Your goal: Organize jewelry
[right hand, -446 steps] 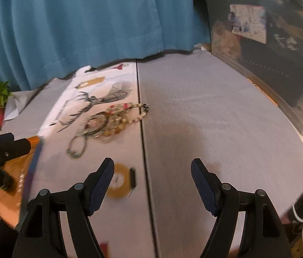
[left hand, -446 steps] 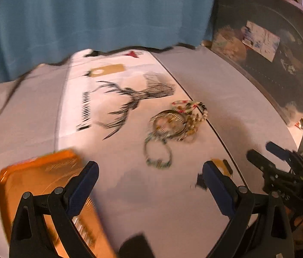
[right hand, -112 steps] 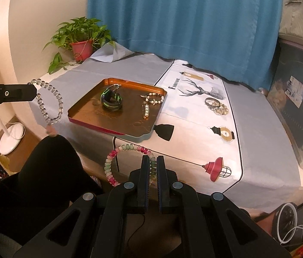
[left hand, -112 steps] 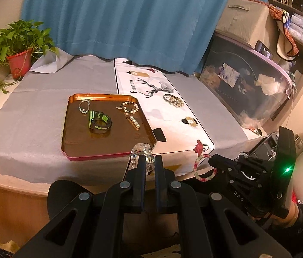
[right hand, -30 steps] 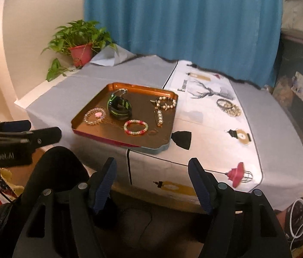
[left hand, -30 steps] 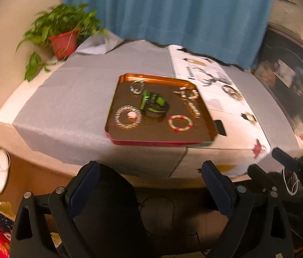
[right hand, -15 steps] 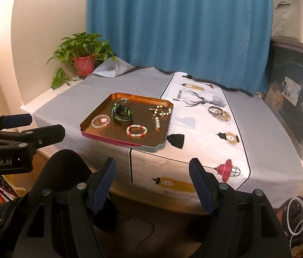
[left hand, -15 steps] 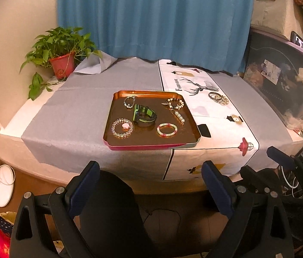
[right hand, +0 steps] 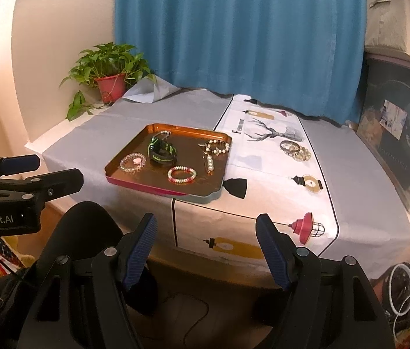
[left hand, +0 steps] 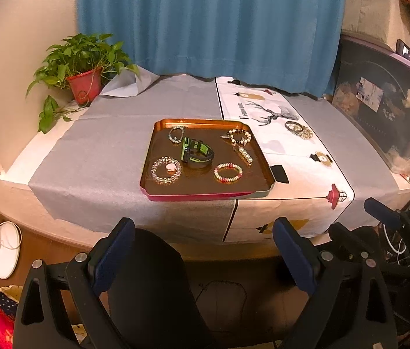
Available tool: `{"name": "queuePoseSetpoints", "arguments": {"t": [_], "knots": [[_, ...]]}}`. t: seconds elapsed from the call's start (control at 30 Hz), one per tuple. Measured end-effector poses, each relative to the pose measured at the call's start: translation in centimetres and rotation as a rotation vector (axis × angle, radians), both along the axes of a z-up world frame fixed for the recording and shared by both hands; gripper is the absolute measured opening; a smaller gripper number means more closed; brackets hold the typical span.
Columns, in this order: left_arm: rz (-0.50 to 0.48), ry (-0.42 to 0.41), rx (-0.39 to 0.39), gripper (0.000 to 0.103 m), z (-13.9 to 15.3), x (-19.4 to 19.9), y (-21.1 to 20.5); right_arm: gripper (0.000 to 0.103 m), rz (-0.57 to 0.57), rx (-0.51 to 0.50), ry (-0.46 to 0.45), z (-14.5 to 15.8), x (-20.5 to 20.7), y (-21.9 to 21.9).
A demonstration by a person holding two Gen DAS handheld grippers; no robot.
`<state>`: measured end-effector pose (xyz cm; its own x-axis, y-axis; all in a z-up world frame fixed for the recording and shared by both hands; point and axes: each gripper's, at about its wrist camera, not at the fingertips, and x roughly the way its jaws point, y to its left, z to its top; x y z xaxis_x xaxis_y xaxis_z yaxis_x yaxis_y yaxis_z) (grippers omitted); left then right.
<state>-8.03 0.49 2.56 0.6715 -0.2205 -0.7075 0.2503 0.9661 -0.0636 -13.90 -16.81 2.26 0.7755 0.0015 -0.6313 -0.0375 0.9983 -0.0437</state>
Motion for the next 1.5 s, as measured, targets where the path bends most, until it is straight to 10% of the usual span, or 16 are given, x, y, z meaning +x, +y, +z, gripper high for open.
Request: {"name": "queuePoseSetpoints", "arguments": {"t": [0.73, 1.13, 1.5], "knots": [[-0.066, 0.070, 0.009, 0.094, 0.2, 10.8, -8.3, 0.071, -0.305, 0.029, 0.086, -4.0, 6.2, -16.2], [-0.157, 0.109, 0.071, 0.094, -1.3, 23.3, -19.3, 0.071, -0.405, 0.096, 0.150, -6.8, 20.1, -29.1], [-0.246, 0.255, 0.129, 0.094, -9.1, 36.1, -31.5, 0.071, -0.340, 0.076, 0.199, -10.7, 32.7, -33.5]]}}
